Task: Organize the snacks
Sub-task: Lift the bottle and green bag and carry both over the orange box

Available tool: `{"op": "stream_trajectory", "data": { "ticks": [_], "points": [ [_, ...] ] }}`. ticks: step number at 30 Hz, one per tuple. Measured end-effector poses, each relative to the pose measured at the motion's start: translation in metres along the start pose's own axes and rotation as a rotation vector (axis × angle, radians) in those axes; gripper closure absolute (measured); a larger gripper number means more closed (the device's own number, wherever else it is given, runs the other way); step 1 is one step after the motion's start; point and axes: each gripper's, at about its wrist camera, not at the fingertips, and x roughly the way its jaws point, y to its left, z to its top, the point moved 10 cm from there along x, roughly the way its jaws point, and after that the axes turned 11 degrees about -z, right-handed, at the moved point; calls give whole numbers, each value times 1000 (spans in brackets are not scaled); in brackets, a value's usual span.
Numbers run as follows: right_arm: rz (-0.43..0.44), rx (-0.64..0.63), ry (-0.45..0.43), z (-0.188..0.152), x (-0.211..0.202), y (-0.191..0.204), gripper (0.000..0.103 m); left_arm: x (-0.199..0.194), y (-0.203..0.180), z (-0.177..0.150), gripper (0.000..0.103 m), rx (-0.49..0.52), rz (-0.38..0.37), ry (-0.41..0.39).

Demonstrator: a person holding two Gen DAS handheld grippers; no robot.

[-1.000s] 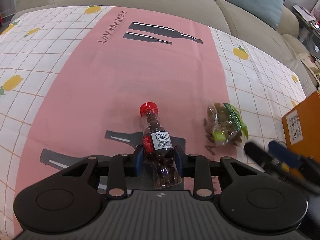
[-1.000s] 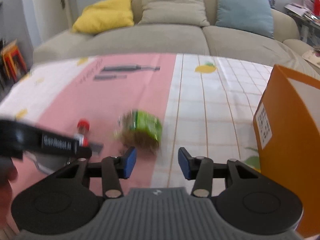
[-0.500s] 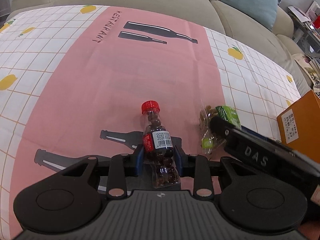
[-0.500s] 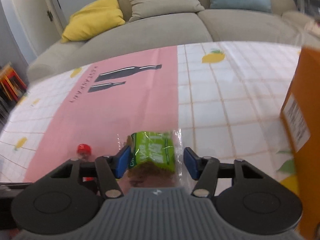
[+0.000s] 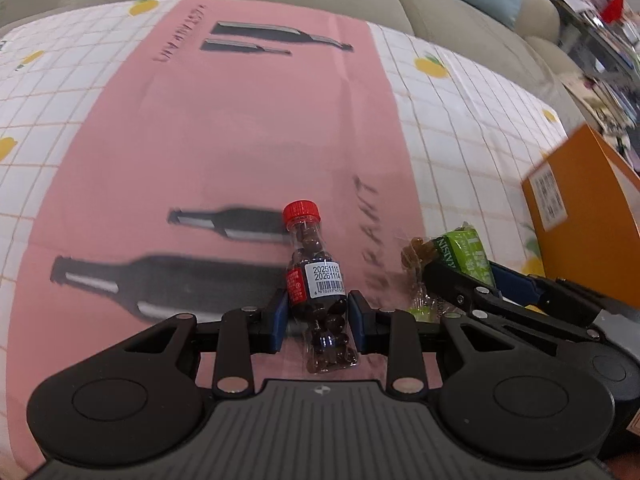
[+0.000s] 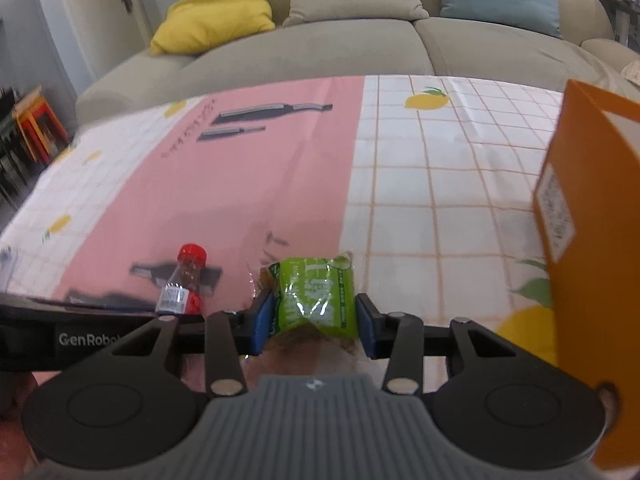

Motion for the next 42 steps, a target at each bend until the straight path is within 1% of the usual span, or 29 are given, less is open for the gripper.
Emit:
{"op": "stream_trajectory", "data": {
  "ticks": [2,6,9,12,15,18,20,21,22,23,28,31,38,42],
  "points": [
    [-14,-8,17,-9,-8,-6,62,-1,-7,-9,68,22,-10,22],
    [-25,-2,45,-27,-25,-17,62,-3,-19,-26,67,71,7,75],
    [-39,2,90,-41,-37,-22,62,-4,-26,-37,66,114,47,126],
    [-60,-6,113,-53,-48,-25,61,-3,-31,-44,63,137,84,172],
    [-63,6,114,-60,-54,-29,61,-1,-32,-45,62,139,114,207],
    [-54,32,106,-60,-53,-31,60,1,-31,-43,62,106,134,213],
    [-46,44,98,-60,-53,-31,60,3,-32,-42,63,117,157,221],
    [-43,44,94,-60,-53,-31,60,4,-34,-42,64,129,173,228],
    [-42,42,93,-60,-53,-31,61,6,-36,-41,69,142,181,234],
    [-43,42,93,-60,-53,-31,61,7,-37,-40,70,146,183,236],
    [-25,113,116,-60,-53,-35,63,6,-40,-43,71,164,170,202],
    [-41,118,120,-62,-57,-36,64,-1,-39,-48,71,147,145,161],
    [-26,133,75,-56,-83,-35,64,-30,-52,-47,71,144,86,86],
    [-26,156,37,-51,-104,-41,64,-52,-64,-40,71,141,70,39]
  ]
}}
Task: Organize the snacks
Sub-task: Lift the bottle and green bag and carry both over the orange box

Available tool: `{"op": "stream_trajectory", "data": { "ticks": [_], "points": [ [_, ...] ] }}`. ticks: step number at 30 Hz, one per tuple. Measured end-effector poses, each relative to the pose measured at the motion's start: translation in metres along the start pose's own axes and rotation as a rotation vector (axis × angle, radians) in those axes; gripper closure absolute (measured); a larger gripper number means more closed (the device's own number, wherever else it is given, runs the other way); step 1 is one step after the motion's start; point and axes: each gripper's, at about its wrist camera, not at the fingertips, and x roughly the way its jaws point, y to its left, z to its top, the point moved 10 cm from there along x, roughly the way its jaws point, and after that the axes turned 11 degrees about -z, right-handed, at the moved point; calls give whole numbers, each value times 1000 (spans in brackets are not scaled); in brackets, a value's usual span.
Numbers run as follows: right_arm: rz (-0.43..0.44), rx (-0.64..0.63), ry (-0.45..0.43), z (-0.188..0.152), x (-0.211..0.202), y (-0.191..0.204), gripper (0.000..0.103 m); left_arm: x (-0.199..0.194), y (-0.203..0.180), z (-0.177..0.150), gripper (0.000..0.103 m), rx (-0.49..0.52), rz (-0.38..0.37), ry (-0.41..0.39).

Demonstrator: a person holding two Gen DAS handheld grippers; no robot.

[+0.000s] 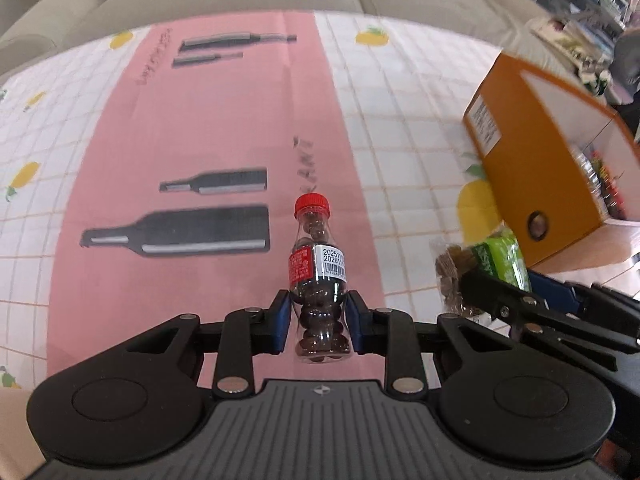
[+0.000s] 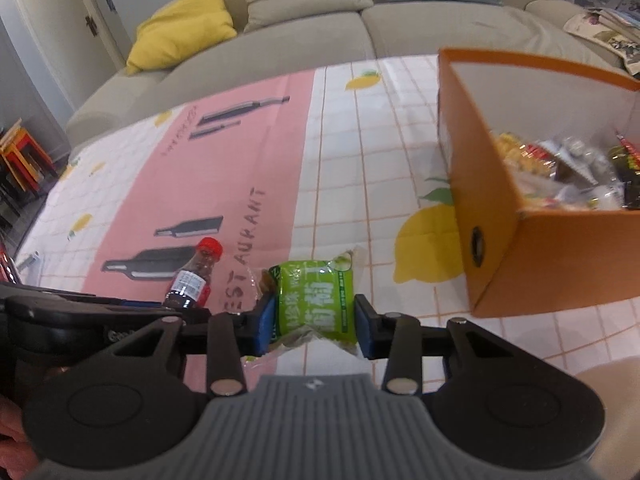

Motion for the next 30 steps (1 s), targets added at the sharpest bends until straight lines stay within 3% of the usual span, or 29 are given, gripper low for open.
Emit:
{"op": "stream_trajectory", "data": {
  "ticks": [6,14,24,30],
  "points": [
    [49,91,-39,9,-38,-20,64,-40,-32,22,71,33,-62,-92],
    [51,151,-116,38,-81,-57,64,-67,-86,46,71,99,-174,-131],
    [-28,50,-155,80,-118,-123,63,-61,-165,79,71,247,-297,-106],
    [-69,90,-120,112,-127,-185,63,-41,-209,104,71,316,-358,-55]
  ]
}}
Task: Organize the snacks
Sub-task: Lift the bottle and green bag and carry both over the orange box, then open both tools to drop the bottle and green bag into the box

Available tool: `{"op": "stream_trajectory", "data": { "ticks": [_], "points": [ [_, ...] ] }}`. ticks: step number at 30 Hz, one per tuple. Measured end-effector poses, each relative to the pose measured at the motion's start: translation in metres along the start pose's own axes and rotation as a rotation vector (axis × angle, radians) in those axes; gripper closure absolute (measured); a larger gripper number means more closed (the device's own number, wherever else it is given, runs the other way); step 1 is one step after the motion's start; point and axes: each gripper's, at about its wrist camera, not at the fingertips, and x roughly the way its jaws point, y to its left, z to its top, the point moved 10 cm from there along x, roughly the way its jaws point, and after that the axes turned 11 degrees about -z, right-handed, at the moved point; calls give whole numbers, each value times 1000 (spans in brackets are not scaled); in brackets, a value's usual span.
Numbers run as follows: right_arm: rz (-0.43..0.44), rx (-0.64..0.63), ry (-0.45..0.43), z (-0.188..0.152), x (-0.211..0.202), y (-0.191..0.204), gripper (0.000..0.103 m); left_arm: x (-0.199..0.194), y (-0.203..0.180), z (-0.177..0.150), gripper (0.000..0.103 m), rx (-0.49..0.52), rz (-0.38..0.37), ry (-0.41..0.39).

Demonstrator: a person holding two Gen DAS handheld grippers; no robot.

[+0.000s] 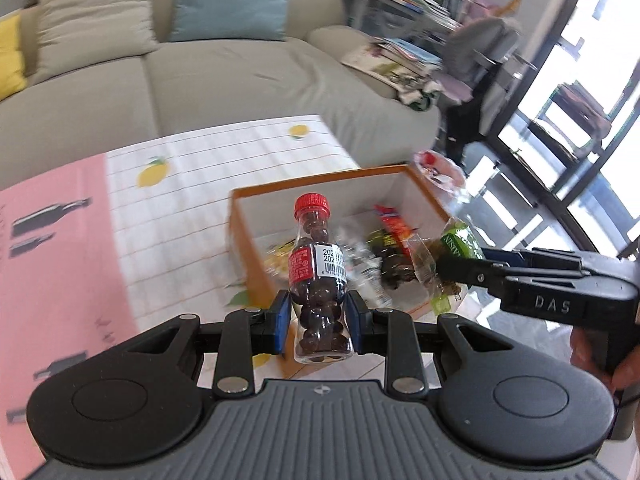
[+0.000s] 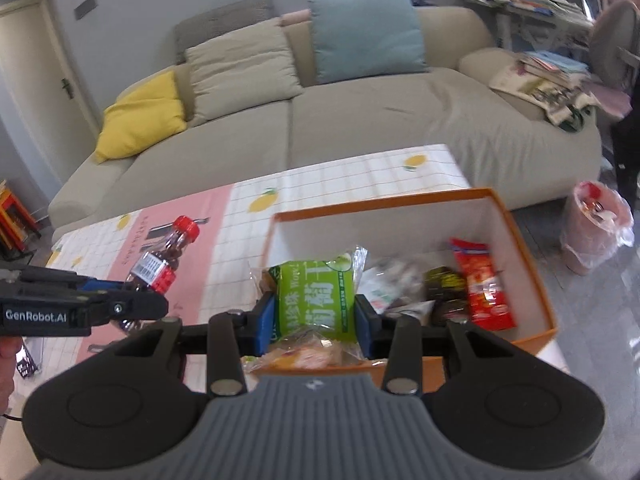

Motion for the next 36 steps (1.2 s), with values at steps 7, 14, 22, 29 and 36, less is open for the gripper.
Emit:
{"op": "stream_trajectory", "data": {
  "ticks": [7,14,22,29,36],
  "points": [
    [-95,-59,103,17,35,-52,63,64,-18,16,71,52,-45,152],
    [-129,-92,376,-3,104,-84,63,135,-19,0,71,-5,-106,349],
    [-101,-110,535,-21,143,-94,63,183,-12,-18,71,-40,-102,459],
    [-115,-108,618,-37,164,-97,62,206,-3,-32,71,-69,-87,528],
    [-121,-91,646,-44,170,-100,59,217,0,-37,70,-108,-71,560]
  ]
}}
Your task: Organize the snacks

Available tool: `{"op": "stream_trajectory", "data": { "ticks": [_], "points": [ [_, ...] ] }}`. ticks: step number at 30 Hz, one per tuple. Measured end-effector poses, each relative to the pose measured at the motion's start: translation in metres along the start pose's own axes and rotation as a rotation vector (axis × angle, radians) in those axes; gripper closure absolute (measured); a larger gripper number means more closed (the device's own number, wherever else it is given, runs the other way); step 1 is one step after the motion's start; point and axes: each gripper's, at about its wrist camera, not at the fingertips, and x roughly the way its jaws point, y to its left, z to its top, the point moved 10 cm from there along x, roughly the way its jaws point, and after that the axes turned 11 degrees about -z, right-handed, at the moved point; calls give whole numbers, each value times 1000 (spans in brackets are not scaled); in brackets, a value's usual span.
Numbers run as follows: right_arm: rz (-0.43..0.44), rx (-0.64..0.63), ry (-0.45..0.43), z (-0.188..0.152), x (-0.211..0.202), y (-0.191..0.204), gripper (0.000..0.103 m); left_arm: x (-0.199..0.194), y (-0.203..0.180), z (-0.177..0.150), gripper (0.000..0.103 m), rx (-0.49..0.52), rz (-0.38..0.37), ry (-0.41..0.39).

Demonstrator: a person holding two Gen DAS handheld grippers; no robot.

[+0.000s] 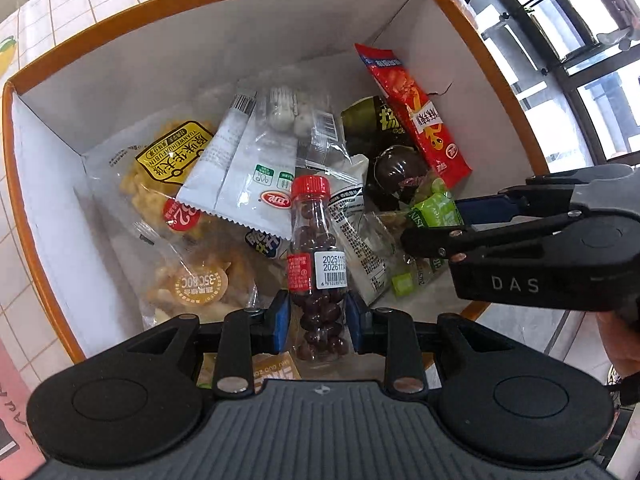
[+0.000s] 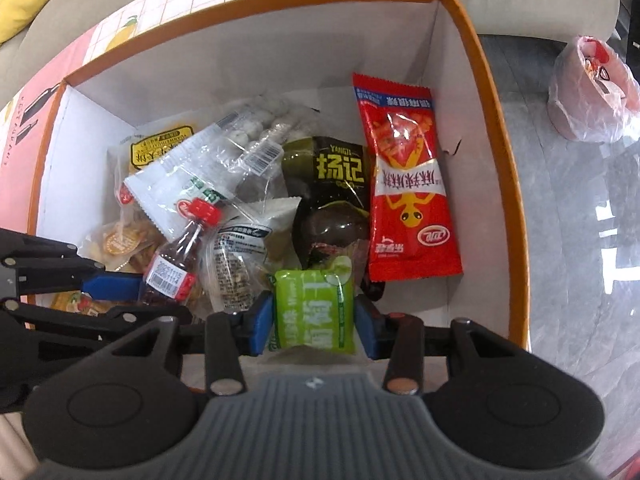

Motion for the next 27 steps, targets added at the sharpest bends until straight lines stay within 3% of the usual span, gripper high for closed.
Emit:
{"op": "stream_trajectory", "data": {
  "ticks": [6,8,14,18,21,27],
  "points": [
    [-16,8,-2,0,-5,0,55,-9,-3,1,54,-24,-5,-12],
    [-21,20,-4,0,-8,-1,48,-17,-7,2,48,-16,-15,-33],
    [-54,22,-46,0,-35,-3,42,-57,-19,-6,43,26,7,-95],
    [-72,28,-118,-2,-69,1,39,-101,-25,-17,42,47,29,-197],
    [-78,31,-198,-7,-99,10,30,-137,-29,-31,42,65,64,-283],
    [-94,-26,-353,-27,-159,45,26,-209,-34,-74,42,135,144,-462]
  ]
}}
